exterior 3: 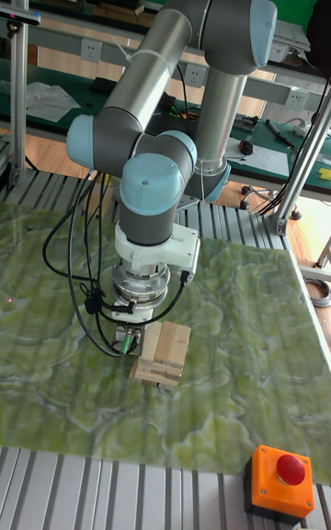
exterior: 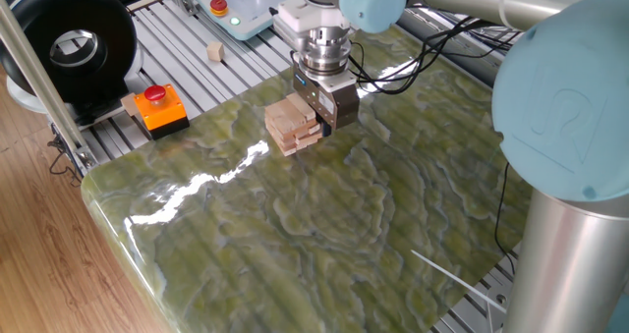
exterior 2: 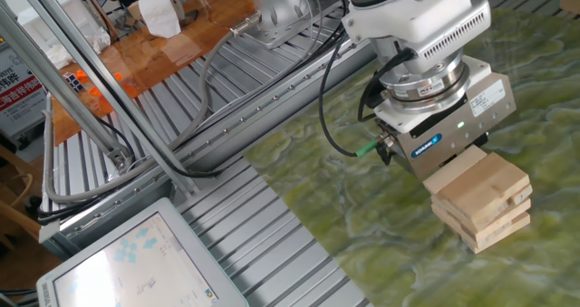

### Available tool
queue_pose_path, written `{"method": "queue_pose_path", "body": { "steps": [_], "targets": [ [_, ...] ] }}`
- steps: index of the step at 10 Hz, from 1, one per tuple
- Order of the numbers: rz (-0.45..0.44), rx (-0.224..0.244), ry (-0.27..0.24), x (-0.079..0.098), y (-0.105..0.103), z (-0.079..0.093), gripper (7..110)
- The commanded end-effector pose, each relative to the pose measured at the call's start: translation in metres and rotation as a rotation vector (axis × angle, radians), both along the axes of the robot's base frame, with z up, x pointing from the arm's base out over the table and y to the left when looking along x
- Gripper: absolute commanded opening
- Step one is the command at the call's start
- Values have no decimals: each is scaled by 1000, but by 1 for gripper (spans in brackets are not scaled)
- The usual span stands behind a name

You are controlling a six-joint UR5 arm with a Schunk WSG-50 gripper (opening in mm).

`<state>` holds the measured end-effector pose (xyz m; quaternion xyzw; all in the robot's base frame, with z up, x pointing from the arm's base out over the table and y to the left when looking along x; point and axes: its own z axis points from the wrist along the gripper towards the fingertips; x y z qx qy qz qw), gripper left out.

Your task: Play Jenga

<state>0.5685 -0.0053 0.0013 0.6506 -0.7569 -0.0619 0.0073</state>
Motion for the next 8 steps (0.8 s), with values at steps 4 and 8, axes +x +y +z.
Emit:
{"method": "queue_pose_path", "body": {
  "steps": [4, 8],
  "targets": [
    [-55, -14, 16, -3, -2, 2, 7],
    [-43, -2, -46, 12, 2, 3, 7]
  ]
}}
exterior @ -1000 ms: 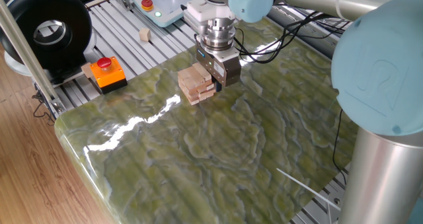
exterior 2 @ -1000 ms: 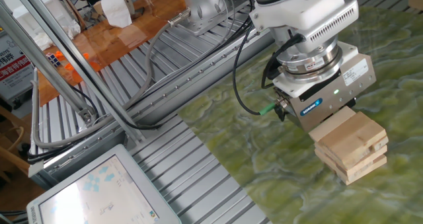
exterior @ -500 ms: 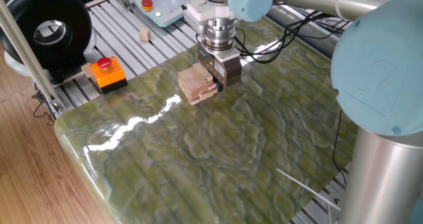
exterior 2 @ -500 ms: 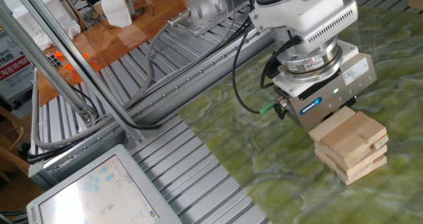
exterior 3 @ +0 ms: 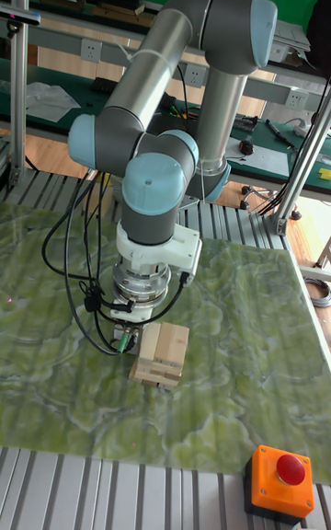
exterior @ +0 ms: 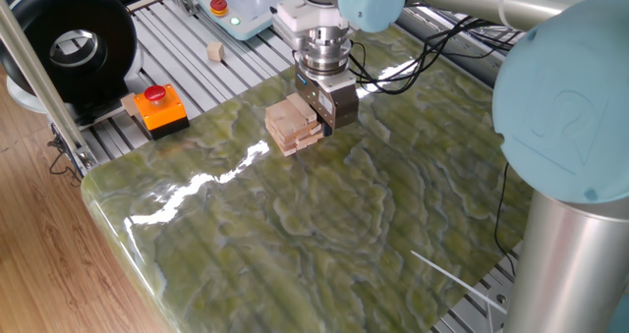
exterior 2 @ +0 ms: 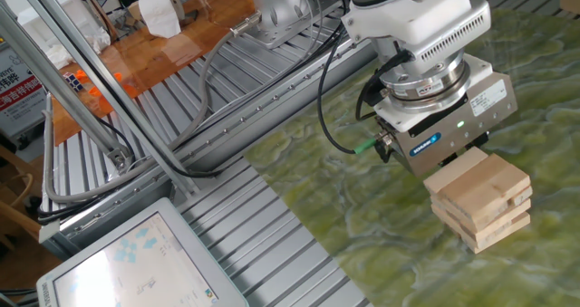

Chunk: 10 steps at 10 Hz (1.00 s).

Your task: Play Jenga

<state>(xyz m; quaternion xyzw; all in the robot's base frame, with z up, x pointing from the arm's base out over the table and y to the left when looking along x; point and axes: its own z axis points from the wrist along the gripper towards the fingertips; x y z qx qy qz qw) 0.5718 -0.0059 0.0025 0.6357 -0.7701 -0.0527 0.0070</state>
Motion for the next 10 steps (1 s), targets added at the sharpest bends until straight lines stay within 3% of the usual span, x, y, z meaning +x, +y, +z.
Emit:
{"method": "queue_pose_path", "body": {
  "steps": [1, 10],
  "targets": [
    [1, 18, -37, 10, 4, 2, 7],
    [15, 16, 3, -1, 3, 2, 7]
  ]
}}
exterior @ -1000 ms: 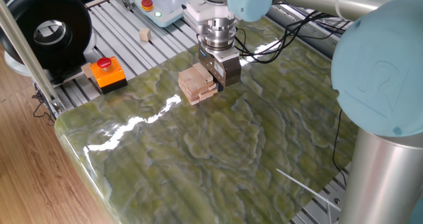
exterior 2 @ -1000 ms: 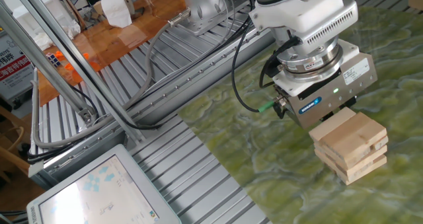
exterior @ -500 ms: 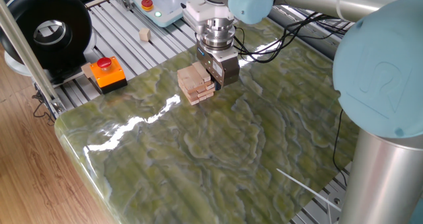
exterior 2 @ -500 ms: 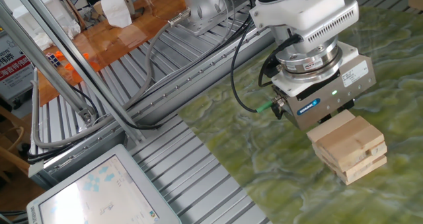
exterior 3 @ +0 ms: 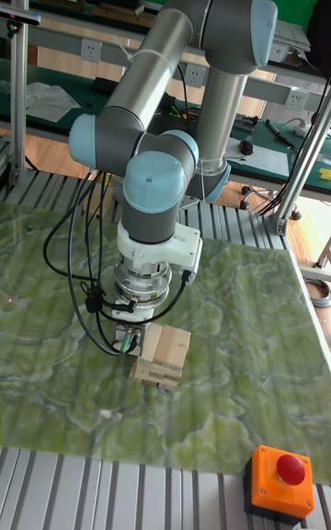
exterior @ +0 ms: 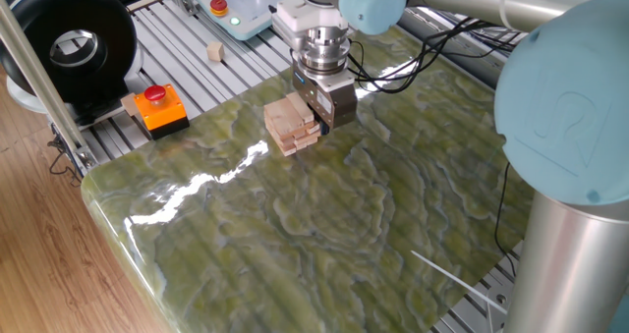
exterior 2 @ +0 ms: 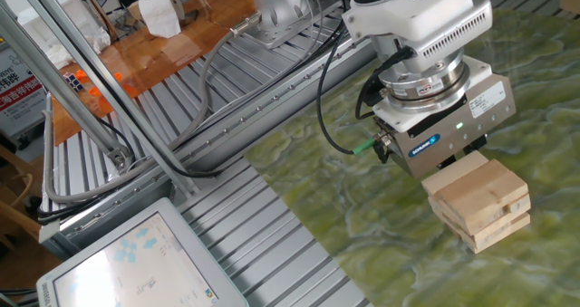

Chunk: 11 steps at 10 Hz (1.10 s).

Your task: Play Jenga

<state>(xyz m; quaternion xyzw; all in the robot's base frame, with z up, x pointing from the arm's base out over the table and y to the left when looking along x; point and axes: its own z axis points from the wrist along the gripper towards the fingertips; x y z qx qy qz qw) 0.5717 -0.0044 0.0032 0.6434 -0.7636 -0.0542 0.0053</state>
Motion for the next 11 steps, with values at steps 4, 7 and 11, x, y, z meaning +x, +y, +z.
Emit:
{"method": "queue_pose_path", "body": {
  "steps": [4, 7, 11],
  "targets": [
    [-5, 18, -20, 6, 3, 1, 7],
    [-2, 17, -31, 8, 3, 1, 7],
    [2, 16, -17, 5, 2, 1, 7]
  ]
}}
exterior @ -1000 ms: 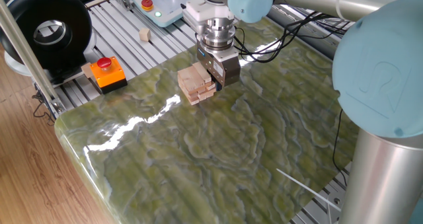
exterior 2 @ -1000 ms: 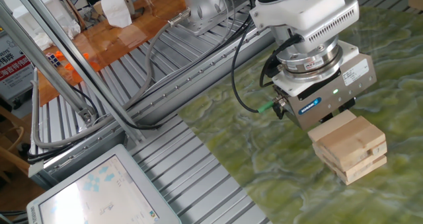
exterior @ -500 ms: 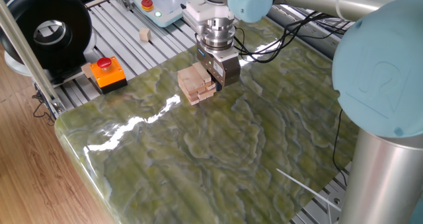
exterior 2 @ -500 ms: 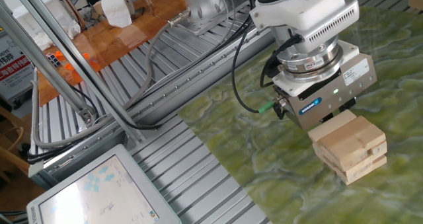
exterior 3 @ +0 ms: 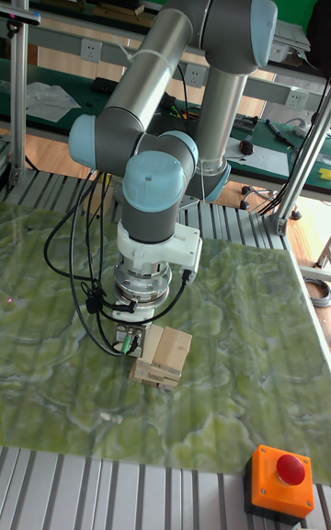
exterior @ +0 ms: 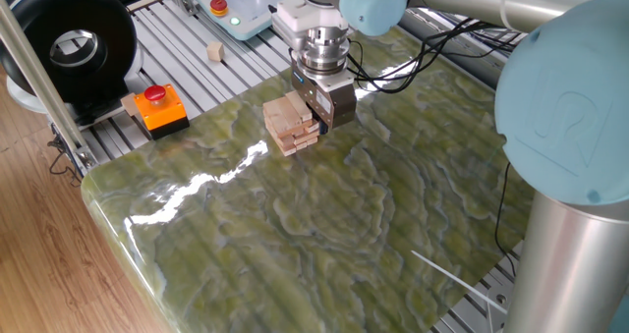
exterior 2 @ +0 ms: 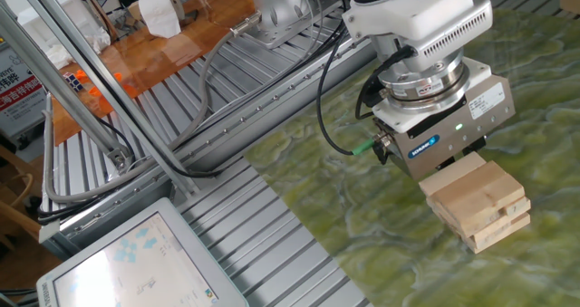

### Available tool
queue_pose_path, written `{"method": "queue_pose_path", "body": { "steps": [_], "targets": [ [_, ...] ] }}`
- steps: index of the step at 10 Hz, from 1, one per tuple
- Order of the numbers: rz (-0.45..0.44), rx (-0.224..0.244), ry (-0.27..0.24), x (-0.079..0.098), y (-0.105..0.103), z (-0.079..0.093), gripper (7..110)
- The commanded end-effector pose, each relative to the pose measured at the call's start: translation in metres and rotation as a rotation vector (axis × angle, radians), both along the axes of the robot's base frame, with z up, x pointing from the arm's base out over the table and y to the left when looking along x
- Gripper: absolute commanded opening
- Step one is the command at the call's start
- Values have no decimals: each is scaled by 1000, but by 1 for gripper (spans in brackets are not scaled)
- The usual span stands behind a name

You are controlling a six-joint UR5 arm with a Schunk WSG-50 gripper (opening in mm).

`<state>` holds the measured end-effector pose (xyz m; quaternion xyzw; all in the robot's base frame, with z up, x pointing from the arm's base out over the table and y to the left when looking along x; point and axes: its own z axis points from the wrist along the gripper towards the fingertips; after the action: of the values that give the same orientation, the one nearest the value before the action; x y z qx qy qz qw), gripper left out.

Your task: Play Jenga

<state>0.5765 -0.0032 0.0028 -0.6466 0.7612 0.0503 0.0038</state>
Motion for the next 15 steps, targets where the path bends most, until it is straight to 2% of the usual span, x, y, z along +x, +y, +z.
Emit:
{"method": "queue_pose_path", "body": {
  "steps": [1, 4, 11, 15],
  "targets": [
    [-1, 5, 5, 0, 0, 1, 7],
    [8, -11, 2, 0, -4, 1, 7],
    [5, -11, 6, 0, -4, 1, 7],
    [7, -33, 10, -2, -10, 0, 7]
  ]
}}
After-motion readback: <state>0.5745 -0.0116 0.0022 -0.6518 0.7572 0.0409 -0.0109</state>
